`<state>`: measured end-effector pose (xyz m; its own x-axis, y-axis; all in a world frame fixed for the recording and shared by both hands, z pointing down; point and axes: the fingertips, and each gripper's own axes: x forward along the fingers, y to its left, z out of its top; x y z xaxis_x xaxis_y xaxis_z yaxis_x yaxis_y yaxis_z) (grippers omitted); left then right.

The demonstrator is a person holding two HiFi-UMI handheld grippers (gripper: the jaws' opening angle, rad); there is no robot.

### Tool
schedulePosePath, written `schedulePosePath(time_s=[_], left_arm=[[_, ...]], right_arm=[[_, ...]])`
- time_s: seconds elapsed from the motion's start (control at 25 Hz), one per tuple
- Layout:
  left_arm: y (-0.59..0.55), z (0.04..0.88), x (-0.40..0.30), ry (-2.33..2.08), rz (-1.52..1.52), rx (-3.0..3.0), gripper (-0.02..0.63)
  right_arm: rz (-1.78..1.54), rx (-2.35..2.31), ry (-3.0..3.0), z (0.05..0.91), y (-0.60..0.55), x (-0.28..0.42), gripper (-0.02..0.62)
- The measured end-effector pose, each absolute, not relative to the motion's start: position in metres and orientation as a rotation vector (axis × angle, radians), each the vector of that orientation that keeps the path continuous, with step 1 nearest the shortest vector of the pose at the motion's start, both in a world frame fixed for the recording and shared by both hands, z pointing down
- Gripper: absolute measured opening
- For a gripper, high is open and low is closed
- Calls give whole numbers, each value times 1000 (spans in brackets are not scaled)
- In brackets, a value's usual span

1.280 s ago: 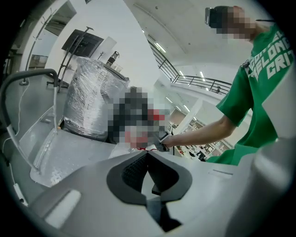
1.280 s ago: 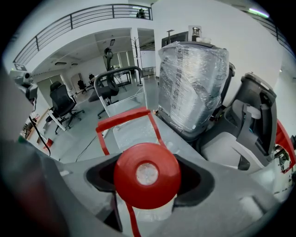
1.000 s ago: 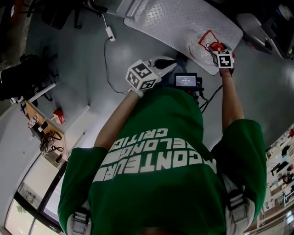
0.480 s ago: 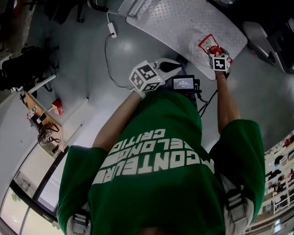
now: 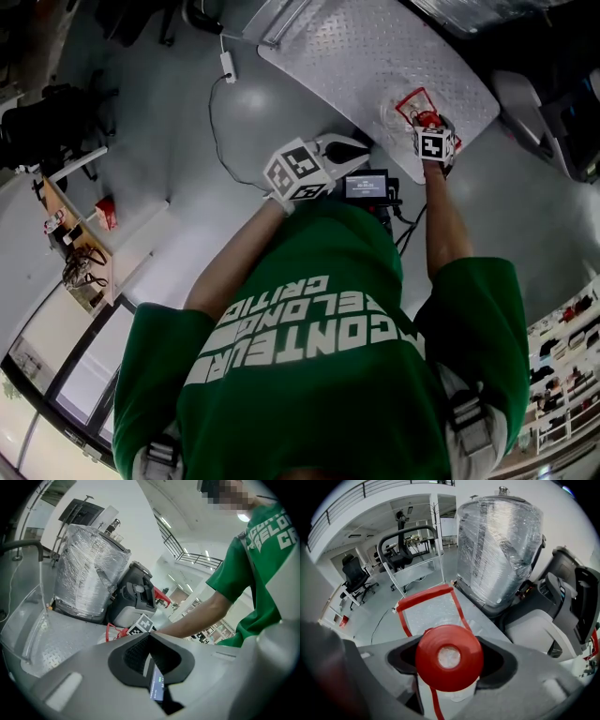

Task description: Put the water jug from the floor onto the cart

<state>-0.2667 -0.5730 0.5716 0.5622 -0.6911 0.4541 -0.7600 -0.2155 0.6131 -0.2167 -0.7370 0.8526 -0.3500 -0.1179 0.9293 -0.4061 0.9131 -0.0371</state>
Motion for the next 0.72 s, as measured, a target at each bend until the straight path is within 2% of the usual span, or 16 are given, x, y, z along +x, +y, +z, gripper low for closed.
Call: schedulePosePath(time_s=[0.72], left_arm=[[-583, 574, -272, -1239, 60, 1896, 9]], right_arm=[[282, 350, -1951, 855, -753, -240, 307]])
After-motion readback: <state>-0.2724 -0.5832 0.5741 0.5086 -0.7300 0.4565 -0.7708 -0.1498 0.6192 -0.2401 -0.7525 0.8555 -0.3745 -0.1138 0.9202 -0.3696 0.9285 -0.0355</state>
